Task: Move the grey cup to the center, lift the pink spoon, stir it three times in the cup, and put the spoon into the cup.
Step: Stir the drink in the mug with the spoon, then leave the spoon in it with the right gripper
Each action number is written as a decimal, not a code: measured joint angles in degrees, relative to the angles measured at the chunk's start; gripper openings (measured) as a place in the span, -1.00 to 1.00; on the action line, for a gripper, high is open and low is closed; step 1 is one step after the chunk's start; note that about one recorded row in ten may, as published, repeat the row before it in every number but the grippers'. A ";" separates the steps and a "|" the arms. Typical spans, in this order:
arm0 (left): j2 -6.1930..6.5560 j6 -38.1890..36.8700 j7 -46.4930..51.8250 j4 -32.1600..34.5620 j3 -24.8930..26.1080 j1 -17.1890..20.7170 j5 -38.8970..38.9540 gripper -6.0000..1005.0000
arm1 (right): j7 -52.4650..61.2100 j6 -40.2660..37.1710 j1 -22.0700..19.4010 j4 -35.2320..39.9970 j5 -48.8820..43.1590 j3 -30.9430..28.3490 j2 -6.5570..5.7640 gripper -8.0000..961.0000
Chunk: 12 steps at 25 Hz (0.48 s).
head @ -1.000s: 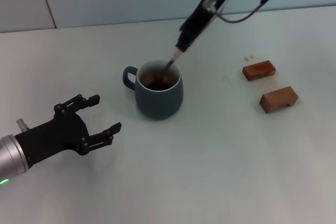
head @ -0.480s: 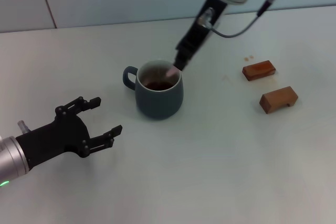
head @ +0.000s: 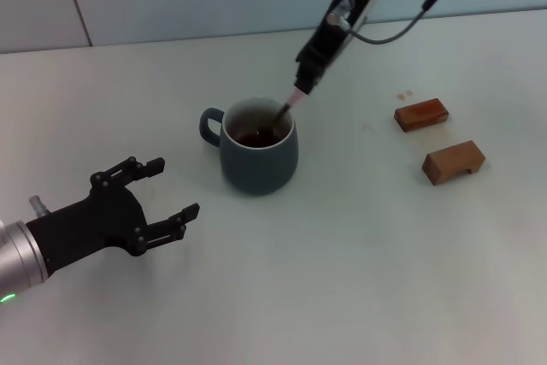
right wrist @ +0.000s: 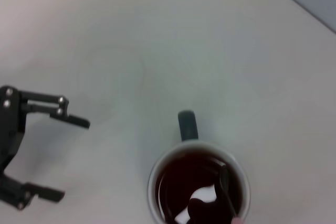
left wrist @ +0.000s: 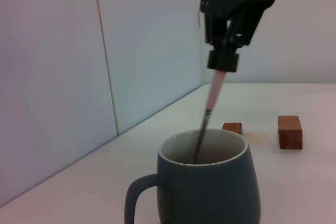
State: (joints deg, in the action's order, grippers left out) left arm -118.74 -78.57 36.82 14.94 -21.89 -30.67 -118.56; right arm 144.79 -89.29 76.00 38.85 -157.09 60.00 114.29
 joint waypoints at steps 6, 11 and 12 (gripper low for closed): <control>0.01 0.00 0.00 0.00 0.00 -0.01 0.00 0.66 | -0.06 -4.13 -0.33 0.97 1.04 -0.33 0.38 -0.75; -0.04 0.00 0.00 -0.01 -0.12 -0.01 0.00 0.65 | -0.82 -3.23 0.50 0.92 2.56 -0.34 1.94 -0.75; -0.06 0.00 0.00 -0.04 -0.21 -0.01 0.00 0.65 | -0.91 -2.62 0.64 0.84 2.75 -0.34 2.15 -0.75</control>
State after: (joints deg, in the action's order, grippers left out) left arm -118.80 -78.57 36.82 14.90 -22.10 -30.68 -118.56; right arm 143.88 -91.91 76.64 39.70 -154.34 59.67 116.43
